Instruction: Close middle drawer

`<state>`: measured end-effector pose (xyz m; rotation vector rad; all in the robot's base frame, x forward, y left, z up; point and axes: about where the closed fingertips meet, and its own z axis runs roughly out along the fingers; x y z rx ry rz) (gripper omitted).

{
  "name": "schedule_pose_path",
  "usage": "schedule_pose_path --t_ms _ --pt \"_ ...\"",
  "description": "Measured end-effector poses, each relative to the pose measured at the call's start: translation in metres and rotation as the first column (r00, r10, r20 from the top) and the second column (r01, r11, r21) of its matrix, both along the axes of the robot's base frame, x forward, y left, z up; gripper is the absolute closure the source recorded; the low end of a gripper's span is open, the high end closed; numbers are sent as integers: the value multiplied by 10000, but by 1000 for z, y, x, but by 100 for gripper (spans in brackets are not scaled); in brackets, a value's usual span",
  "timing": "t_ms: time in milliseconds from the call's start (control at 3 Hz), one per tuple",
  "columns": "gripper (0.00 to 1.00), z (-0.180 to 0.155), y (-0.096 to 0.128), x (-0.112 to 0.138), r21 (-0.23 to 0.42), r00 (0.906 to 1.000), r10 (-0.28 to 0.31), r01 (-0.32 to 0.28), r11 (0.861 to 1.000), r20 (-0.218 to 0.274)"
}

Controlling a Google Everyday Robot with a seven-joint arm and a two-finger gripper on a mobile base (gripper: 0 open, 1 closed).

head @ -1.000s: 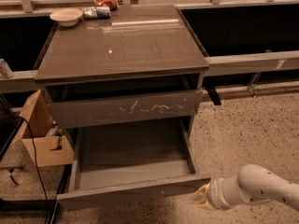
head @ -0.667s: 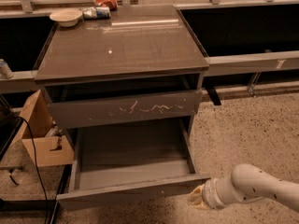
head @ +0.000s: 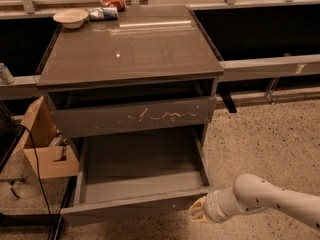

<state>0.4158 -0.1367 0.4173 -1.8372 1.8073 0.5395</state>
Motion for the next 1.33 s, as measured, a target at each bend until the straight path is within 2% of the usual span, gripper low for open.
schedule_pose_path --t_ms 333,667,1333 --pt "100 3 16 4 236 9982 -55 41 9997 596" --pt "100 11 24 13 511 9900 -791 735 9960 1167" --pt "100 9 24 16 542 9858 -889 820 9952 1423"
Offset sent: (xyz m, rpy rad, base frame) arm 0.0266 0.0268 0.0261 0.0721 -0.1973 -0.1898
